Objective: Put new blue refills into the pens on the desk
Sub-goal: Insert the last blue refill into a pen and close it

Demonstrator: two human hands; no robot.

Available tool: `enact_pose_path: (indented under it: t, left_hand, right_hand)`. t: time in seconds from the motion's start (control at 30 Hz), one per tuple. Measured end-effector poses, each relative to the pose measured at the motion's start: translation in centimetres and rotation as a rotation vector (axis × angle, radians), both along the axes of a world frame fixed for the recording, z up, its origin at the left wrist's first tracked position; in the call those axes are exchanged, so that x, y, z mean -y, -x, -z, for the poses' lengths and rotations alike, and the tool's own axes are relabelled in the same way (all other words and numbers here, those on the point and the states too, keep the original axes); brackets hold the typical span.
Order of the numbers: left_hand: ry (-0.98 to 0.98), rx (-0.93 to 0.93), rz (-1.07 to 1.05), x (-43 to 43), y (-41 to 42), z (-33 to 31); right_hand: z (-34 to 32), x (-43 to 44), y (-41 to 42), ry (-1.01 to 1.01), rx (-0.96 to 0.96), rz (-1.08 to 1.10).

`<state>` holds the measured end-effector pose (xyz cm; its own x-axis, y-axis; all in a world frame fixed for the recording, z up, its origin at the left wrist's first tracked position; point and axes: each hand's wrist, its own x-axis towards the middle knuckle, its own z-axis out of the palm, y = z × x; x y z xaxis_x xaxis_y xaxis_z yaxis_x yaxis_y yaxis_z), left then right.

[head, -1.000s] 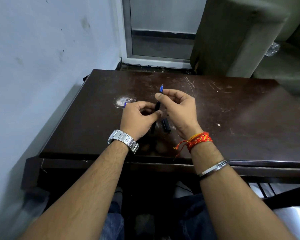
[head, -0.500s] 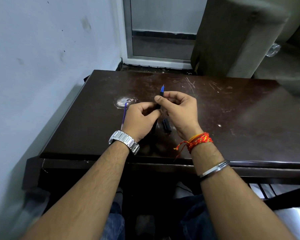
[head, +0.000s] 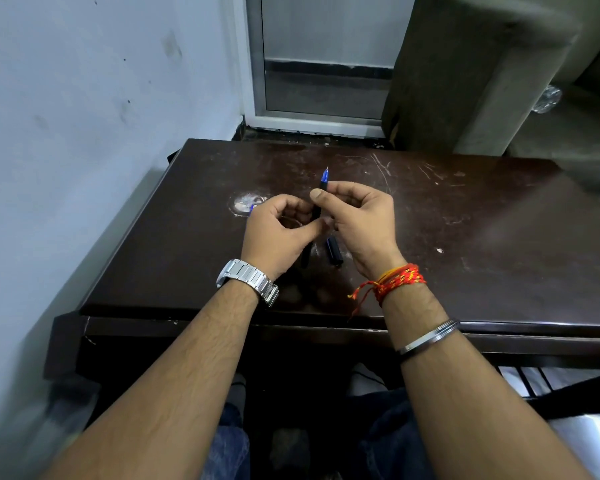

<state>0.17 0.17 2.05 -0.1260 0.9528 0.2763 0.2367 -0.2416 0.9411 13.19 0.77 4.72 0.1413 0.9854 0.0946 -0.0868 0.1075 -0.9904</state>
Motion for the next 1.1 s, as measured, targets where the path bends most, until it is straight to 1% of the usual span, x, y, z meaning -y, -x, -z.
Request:
enact_pose_path:
  t: [0.13, 0.27, 0.5, 0.63, 0.73, 0.9, 1.0, 1.1]
  left_hand:
    - [0.045, 0.057, 0.049, -0.10, -0.07, -0.09]
    - [0.076, 0.090, 0.061, 0.05, -0.17, -0.20]
    - [0.051, 0.056, 0.095, 0.10, -0.34, -0.07]
    - [0.070, 0.101, 0.091, 0.16, -0.36, -0.17]
    - [0.053, 0.073, 0.089, 0.24, -0.35, -0.26]
    - [0.084, 0.090, 0.095, 0.28, -0.28, -0.30]
    - [0.062, 0.052, 0.089, 0.35, -0.28, -0.34]
    - [0.028, 0.010, 0.074, 0.31, -0.20, -0.23]
  right_hand:
    - [0.01, 0.06, -0.05, -0.005, -0.005, -0.010]
    - [0.06, -0.31, 0.04, 0.017, -0.068, 0.003]
    - [0.10, -0.22, -0.02, -0.022, -0.079, 0.051]
    - [0.03, -0.48, -0.07, 0.001, -0.099, 0.037]
    - [0.26, -0.46, -0.28, -0.021, -0.039, 0.055]
    - [0.23, -0.61, -0.32, -0.009, -0.078, 0.048]
    - [0.29, -0.70, -0.35, -0.025, -0.062, -0.001]
    - [0.44, -0.65, -0.37, -0.046, -0.053, 0.012]
